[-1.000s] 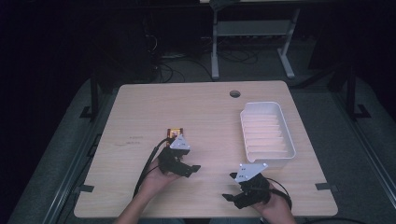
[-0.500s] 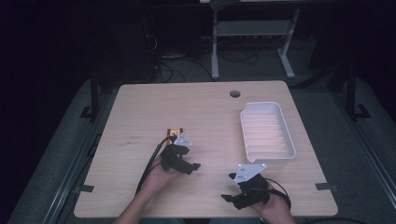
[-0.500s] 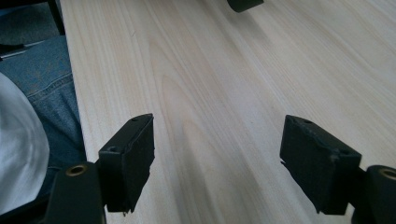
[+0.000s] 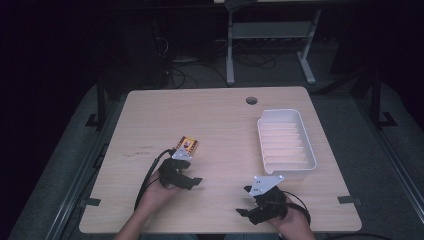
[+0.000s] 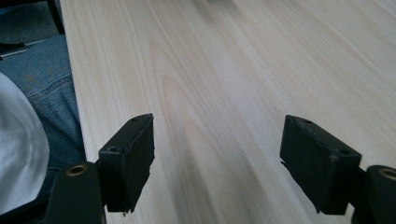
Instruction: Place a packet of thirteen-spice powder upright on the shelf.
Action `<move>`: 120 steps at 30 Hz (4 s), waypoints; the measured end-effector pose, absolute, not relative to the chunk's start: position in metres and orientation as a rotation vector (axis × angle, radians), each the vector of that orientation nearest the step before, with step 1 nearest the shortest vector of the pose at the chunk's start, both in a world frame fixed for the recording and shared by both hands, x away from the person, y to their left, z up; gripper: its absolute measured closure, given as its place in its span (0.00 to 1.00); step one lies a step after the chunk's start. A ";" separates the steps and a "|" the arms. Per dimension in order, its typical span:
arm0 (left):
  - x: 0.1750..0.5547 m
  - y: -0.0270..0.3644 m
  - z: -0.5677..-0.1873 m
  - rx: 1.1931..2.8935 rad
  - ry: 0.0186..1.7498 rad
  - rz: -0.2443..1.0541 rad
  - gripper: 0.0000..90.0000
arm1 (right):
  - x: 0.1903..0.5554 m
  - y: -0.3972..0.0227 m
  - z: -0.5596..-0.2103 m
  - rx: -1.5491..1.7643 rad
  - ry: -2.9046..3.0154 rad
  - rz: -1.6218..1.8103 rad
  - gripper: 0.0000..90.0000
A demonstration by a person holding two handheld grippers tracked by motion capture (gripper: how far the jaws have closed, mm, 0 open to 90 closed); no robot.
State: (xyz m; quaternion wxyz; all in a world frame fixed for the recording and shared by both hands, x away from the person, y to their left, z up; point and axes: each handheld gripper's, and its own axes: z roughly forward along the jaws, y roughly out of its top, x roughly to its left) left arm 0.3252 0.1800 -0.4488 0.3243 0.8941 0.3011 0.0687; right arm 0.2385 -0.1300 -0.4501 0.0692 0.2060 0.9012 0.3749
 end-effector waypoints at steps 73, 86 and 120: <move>0.370 0.235 -0.445 2.415 0.960 0.365 0.36 | 0.238 -0.125 -0.450 0.604 2.713 1.143 0.28; 0.345 0.232 -0.424 2.382 0.852 0.425 0.37 | 0.240 -0.123 -0.446 0.670 2.703 1.202 0.28; 0.254 0.189 -0.416 2.294 0.592 0.404 0.37 | 0.271 -0.095 -0.431 0.966 2.797 1.315 0.17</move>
